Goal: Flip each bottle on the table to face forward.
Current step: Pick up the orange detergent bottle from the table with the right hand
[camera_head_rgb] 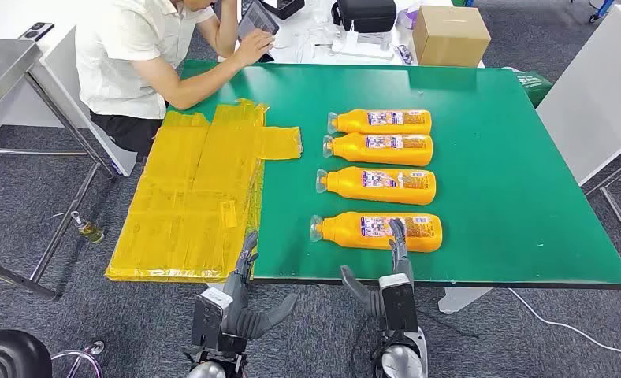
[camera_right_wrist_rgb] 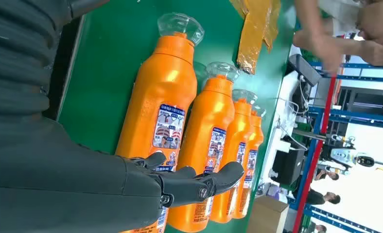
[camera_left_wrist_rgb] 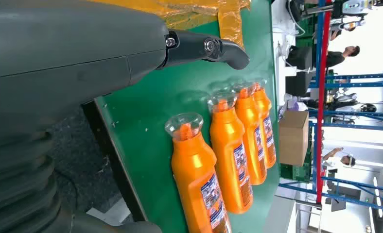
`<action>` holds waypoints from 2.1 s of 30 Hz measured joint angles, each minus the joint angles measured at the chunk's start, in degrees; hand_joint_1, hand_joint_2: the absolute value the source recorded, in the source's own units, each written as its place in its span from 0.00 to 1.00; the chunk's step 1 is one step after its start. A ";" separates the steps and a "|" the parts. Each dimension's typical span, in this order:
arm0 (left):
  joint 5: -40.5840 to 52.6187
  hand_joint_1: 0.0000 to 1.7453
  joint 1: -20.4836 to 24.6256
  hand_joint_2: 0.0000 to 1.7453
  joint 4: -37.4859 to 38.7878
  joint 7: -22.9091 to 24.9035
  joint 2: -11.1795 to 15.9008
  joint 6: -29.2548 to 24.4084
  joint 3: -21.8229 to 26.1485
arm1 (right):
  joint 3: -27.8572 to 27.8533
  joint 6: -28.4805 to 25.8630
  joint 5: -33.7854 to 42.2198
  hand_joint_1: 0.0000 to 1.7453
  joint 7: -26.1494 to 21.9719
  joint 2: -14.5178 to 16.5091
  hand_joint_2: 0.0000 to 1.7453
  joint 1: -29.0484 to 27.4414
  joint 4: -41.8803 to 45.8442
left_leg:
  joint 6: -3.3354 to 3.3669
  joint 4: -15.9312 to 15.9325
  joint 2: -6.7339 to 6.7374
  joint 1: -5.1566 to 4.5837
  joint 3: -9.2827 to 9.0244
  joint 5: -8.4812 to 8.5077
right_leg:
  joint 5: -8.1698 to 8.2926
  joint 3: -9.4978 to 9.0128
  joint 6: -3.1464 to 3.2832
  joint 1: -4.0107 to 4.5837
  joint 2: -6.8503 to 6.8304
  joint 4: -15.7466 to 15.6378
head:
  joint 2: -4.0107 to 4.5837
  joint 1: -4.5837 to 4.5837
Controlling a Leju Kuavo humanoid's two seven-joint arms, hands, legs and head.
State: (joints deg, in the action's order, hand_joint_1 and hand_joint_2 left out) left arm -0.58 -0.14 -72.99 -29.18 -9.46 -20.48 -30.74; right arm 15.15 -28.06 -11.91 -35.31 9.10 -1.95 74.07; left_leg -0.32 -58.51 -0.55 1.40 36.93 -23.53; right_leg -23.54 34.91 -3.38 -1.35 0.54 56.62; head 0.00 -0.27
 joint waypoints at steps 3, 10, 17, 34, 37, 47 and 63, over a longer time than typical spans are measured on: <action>-0.05 0.00 0.11 1.00 0.14 -0.02 -0.04 0.22 -0.09 | 0.36 -5.07 -6.89 0.00 -0.81 -0.37 1.00 0.12 -0.17 | 0.00 0.00 0.00 0.00 0.00 0.00 | 0.00 0.00 0.00 0.00 0.00 0.00 | 0.00 0.01; -0.30 0.00 2.07 1.00 1.56 0.00 -0.80 1.95 -0.42 | -7.83 -11.51 -49.18 0.00 -4.22 -1.13 1.00 2.72 -0.53 | 0.05 -0.01 -0.03 -0.01 -0.01 0.05 | 0.02 -0.05 -0.02 -0.01 -0.02 0.00 | 0.00 0.01; -0.01 0.00 2.93 1.00 2.79 0.55 -1.16 2.48 -1.04 | -16.64 -11.70 -52.64 0.00 -4.37 -1.49 1.00 6.91 -2.74 | 0.08 -0.02 0.00 -0.03 -0.04 0.06 | 0.07 -0.05 -0.04 -0.02 -0.02 0.00 | 0.00 0.02; 1.43 0.00 3.53 1.00 3.60 1.03 -1.48 3.28 -1.38 | -24.47 -11.81 -63.51 0.00 7.24 -3.30 1.00 12.69 -10.09 | 0.13 -0.02 -0.01 -0.04 -0.02 0.10 | 0.09 -0.08 -0.06 -0.02 -0.02 0.00 | 0.00 0.01; 1.59 0.00 3.67 1.00 3.60 1.16 -1.51 3.37 -1.55 | -23.04 -11.79 -63.03 0.00 12.17 -5.60 1.00 15.97 -16.71 | 0.14 -0.02 0.01 -0.04 -0.03 0.11 | 0.11 -0.07 -0.08 -0.02 -0.01 0.00 | 0.00 0.03; 2.49 0.00 4.48 1.00 3.60 1.41 -1.98 4.39 -1.87 | -14.71 -8.02 -61.52 0.00 20.28 -10.79 1.00 24.75 -35.63 | 0.14 -0.02 0.00 -0.03 -0.03 0.12 | 0.11 -0.07 -0.08 -0.01 -0.01 0.01 | 0.00 0.03; 2.50 0.00 4.80 1.00 3.53 1.53 -2.08 5.25 -2.77 | -8.66 -5.40 -61.09 0.00 22.35 -12.52 1.00 30.18 -42.65 | 0.15 -0.02 0.03 -0.04 -0.31 0.13 | 0.12 -0.33 -0.08 -0.01 0.00 0.00 | 0.00 0.02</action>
State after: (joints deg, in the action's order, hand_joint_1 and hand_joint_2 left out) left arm 1.92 4.66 -69.46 -27.65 -11.54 -15.23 -33.51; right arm 6.49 -33.45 -73.00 -12.96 -3.42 28.23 31.42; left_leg -0.17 -58.53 -0.52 1.36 36.61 -23.40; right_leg -23.42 34.58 -3.46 -1.36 0.54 56.62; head 0.00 -0.25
